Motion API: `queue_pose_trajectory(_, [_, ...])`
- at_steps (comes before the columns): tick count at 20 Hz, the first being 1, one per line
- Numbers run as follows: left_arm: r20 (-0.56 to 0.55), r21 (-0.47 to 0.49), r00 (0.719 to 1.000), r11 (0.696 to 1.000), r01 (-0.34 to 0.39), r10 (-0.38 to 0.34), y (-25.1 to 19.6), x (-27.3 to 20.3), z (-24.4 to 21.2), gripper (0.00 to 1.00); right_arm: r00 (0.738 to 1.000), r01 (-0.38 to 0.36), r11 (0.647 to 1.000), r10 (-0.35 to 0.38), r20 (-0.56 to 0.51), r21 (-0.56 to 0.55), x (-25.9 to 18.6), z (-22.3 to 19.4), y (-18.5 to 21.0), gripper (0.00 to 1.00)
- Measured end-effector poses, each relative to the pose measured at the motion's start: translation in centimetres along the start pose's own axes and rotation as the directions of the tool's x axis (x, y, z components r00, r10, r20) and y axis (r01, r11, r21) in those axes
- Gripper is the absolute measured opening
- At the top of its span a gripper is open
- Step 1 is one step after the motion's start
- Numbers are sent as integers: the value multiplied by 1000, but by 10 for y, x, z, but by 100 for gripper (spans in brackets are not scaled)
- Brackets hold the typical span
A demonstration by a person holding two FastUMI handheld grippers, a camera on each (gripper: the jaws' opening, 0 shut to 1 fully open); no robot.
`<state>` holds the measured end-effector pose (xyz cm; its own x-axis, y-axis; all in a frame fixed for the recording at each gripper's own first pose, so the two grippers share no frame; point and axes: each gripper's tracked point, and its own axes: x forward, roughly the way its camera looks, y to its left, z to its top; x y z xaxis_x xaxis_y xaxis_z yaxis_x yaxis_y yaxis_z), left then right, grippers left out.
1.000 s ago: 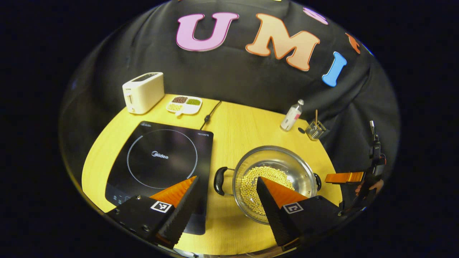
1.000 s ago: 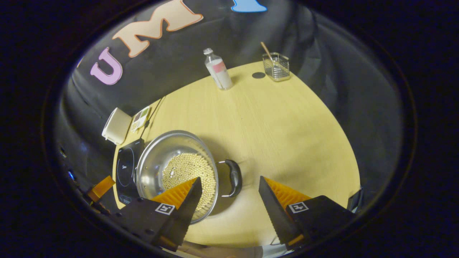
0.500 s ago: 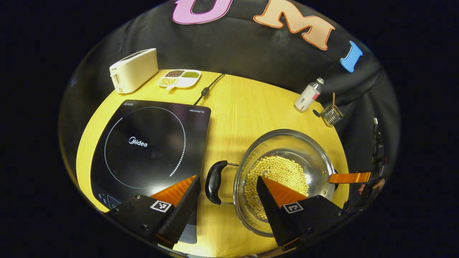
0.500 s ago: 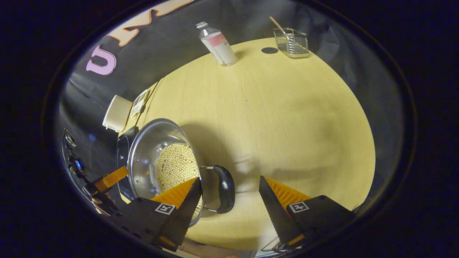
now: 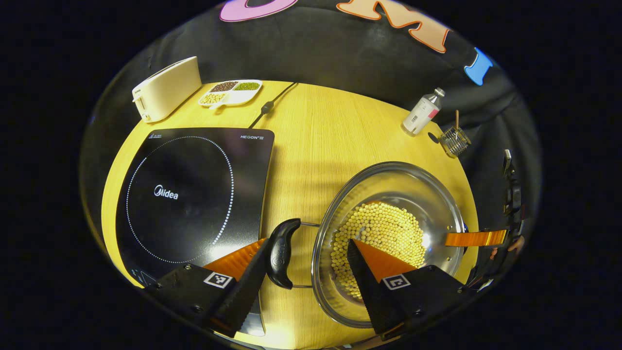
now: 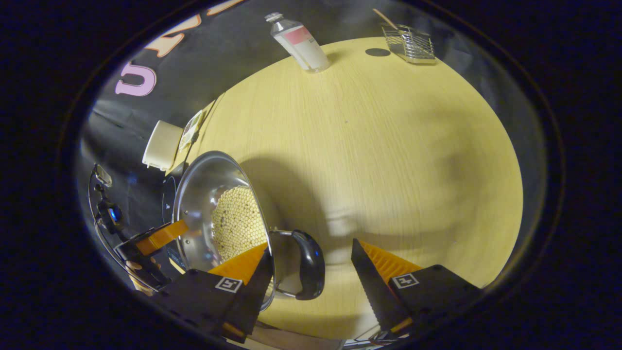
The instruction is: First push the handle of the pot to place it horizontally, then grasp the pot with both hands and set it on the induction cooktop.
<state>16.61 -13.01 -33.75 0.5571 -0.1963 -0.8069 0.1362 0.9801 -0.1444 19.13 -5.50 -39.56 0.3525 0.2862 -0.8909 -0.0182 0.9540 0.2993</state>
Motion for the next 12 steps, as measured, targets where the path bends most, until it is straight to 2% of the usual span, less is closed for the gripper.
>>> queue_pose_trajectory(3, [-9,32,1000,999,5,-5,0,7,5,93,999,-9,1000,9,-31,-3,6,-4,1,87])
queue_pose_trajectory(6, [-29,82,1000,997,4,-2,-2,14,5,91,999,-15,1000,14,-50,-16,12,-7,5,77])
queue_pose_trajectory(7, [-36,98,999,995,5,-2,-3,17,6,96,998,-13,1000,12,-59,-23,13,-9,4,76])
queue_pose_trajectory(8, [-43,108,999,994,6,-2,-4,21,5,91,998,-11,999,9,-66,-30,14,-11,5,85])
queue_pose_trajectory(10, [-64,122,998,993,8,0,-4,26,3,91,998,-14,999,11,-69,-37,14,-11,5,84])
queue_pose_trajectory(11, [-72,126,997,992,9,0,-5,29,2,95,998,-14,999,11,-65,-36,15,-11,4,84])
queue_pose_trajectory(12, [-83,128,997,992,10,1,-4,31,1,88,997,-28,999,27,-68,-18,17,-12,8,76])
